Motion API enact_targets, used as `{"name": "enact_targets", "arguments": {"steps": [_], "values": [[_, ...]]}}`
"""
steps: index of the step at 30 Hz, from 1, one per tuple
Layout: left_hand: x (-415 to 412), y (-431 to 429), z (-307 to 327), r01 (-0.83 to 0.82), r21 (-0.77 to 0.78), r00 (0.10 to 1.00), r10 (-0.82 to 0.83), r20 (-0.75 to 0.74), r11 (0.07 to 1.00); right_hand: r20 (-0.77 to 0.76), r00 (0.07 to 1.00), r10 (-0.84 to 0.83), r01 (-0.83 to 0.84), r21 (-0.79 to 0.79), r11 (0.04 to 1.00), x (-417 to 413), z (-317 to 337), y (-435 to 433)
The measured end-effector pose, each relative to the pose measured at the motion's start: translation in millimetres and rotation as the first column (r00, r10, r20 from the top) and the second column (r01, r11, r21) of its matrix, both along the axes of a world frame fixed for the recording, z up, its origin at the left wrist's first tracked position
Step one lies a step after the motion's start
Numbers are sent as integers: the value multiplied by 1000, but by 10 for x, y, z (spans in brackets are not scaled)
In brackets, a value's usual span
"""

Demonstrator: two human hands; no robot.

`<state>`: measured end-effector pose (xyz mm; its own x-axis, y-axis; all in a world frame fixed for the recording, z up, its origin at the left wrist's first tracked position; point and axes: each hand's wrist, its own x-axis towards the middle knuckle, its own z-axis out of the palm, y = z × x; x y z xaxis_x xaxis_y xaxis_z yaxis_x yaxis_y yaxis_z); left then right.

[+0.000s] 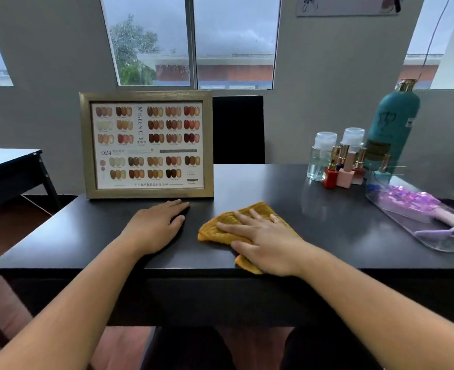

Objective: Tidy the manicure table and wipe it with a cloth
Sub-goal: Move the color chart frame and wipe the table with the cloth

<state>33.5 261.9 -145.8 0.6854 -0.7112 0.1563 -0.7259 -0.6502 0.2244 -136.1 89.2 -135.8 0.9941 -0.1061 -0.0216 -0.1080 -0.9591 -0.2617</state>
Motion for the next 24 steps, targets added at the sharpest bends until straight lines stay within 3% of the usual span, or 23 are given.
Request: {"name": "enact_targets", "arguments": {"steps": [3,5,7,10,12,15,17,20,24], "values": [[-3,-1,-1,-3,-12,1000,3,-7,1000,38,993,108,-114,218,969,-248,99,-173],[9,4,-4,-2,-23,1000,2,-6,1000,46,996,77,-88,368,926,-462,153,-399],[23,9,-10,-2,-29,1000,1,-6,1000,60,998,-34,7,396,918,-666,165,-680],[32,11,-22,-2,-34,1000,1,-8,999,107,945,-310,271,278,922,-760,104,-1096],[37,6,-22,-3,-36,1000,3,-4,999,108,868,-484,469,138,872,-611,58,-1217],[44,3,-22,-3,-45,1000,2,-14,999,31,794,-607,608,-17,794,-201,41,-1007],[39,2,-29,4,-92,999,-8,-40,996,23,846,-532,533,-55,844,86,27,-685],[40,18,-17,-47,-245,995,24,-97,968,52,955,-293,295,-53,954,388,-48,-59],[41,44,27,-126,-319,984,78,-159,939,39,998,-51,52,-13,999,425,-53,308]]}}
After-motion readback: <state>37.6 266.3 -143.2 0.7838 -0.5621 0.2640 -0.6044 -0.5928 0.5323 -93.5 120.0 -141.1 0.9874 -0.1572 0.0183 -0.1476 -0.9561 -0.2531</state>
